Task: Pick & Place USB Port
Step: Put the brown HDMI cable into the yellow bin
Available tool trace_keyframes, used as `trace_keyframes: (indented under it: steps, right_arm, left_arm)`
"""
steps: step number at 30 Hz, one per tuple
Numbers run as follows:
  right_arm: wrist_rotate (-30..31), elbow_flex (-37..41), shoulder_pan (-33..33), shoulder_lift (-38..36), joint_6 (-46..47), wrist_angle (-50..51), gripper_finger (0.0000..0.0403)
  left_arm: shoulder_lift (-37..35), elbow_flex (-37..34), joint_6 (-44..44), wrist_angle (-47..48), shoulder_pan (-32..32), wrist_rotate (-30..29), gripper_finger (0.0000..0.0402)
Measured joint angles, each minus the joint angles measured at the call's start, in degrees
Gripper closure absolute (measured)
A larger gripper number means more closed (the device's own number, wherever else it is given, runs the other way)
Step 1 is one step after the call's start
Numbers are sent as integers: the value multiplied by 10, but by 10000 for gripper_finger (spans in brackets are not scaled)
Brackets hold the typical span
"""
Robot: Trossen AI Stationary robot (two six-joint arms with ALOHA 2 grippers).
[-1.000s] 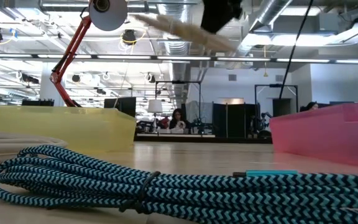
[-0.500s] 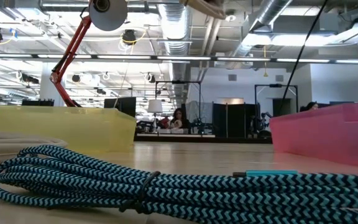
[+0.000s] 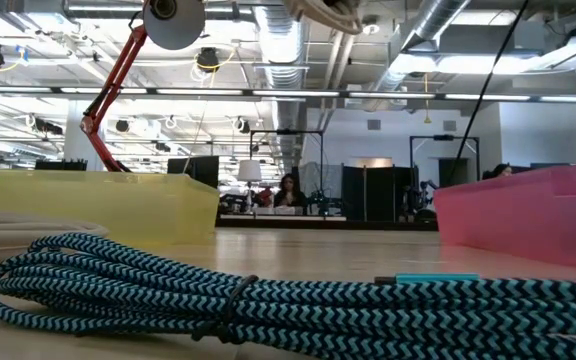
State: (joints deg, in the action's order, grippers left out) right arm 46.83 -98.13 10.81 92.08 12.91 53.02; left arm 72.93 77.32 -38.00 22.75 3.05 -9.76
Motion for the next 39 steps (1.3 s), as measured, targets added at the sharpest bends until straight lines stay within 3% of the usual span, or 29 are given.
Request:
trace_keyframes:
  steps: [9, 18, 39]
  right_arm:
    - [-5, 0, 12, 1, -27, -31, 384]
    - [-65, 0, 31, 1, -30, -22, 387]
    - [26, 0, 21, 1, -35, -58, 388]
  left_arm:
    - [3, 0, 1, 2, 0, 2, 295]
    - [4, 0, 6, 3, 0, -11, 295]
    - [4, 0, 4, 3, 0, -9, 295]
